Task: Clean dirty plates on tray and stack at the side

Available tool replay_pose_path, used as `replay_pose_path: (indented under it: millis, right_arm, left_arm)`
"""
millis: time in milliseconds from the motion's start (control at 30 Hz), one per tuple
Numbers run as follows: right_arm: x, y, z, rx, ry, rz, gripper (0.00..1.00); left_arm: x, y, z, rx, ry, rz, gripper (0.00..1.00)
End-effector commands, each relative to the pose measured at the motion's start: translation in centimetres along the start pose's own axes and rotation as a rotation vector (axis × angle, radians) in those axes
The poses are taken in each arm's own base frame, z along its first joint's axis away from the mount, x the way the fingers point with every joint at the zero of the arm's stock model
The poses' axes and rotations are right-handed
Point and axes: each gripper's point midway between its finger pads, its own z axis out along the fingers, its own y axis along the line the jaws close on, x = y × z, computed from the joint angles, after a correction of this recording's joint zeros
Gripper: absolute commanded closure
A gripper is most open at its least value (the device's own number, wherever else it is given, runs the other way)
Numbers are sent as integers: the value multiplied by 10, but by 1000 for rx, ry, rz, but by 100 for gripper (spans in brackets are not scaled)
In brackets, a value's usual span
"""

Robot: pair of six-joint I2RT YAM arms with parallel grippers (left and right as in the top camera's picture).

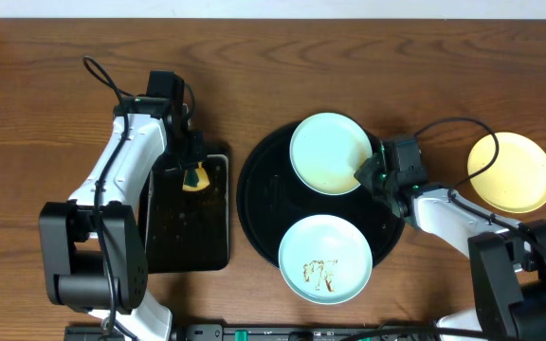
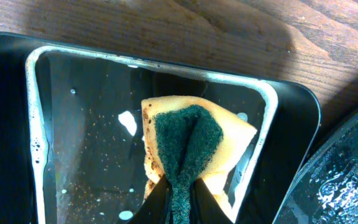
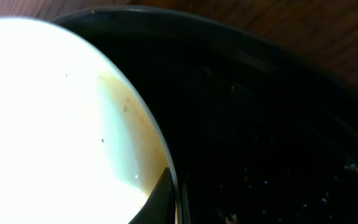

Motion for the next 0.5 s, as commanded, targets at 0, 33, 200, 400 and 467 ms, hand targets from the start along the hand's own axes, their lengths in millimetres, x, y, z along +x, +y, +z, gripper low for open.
replay_pose_path:
  millis: [0,33,200,400,467]
  right_arm:
    - [8,-24,4,67,23,-49,99]
    - [4,-19,1,52,12,-74,98]
    - [-23,4,-35,58,-78,-224,99]
    - [-49,22,-92,174,-153,-466,99]
    - [-53,25,-107,215,-171,-527,98]
  left_arm:
    - [3,1,-2,-1,2,12,90]
    - [4,1,-2,-1,2,12,91]
    - [5,0,-2,5,10,11,91]
    - [6,-3,-3,22,14,11,92]
    - [6,-3,-3,22,14,12,92]
